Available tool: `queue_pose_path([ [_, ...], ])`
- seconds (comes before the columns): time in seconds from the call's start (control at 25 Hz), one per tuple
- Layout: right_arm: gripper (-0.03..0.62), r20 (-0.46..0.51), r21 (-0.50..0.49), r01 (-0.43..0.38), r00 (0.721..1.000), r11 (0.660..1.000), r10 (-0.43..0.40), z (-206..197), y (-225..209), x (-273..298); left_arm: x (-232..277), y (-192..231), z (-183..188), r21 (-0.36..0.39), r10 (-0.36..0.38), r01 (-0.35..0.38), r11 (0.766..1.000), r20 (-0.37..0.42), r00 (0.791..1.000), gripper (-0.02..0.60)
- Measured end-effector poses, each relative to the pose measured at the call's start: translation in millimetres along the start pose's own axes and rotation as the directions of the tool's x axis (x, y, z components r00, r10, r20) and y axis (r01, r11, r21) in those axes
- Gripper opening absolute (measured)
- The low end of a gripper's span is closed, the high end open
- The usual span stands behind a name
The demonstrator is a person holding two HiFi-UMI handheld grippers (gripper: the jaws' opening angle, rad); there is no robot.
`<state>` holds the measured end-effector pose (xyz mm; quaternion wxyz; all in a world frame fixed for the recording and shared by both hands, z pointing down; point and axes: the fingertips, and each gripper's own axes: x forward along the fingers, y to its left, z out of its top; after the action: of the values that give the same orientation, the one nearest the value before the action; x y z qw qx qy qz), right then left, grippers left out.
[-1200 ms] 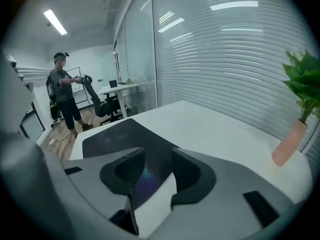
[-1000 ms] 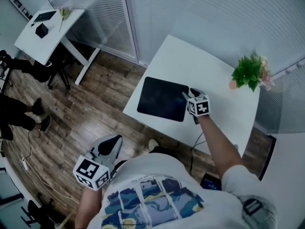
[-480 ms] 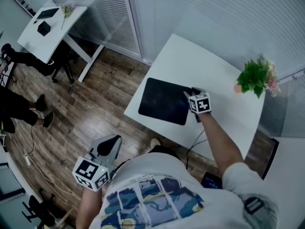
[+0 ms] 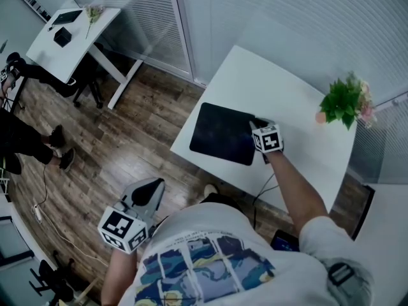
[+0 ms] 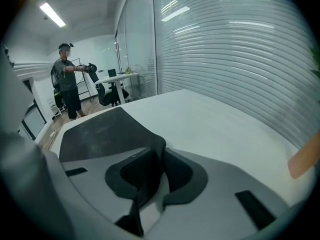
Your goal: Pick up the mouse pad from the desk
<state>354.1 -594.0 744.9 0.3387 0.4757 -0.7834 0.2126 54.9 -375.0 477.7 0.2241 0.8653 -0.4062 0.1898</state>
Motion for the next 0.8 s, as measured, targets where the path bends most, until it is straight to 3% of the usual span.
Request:
queue_pose_path([
  [0.48, 0.034, 0.035, -0.041, 0.076, 0.997, 0.996, -0.075, 23.9, 22.4, -27.7, -56.8, 14.3, -26.6, -0.02, 0.014, -0.013, 1.0, 0.039, 0.999, 0.003],
  [0.8, 0.029, 0.087, -0.058, 0.101, 0.992, 0.993, -0.096, 52.7, 48.3, -62.7, -97.7, 17.4, -45.0, -0.016, -0.02, 0.021, 1.0, 0.069, 0.997, 0.003],
])
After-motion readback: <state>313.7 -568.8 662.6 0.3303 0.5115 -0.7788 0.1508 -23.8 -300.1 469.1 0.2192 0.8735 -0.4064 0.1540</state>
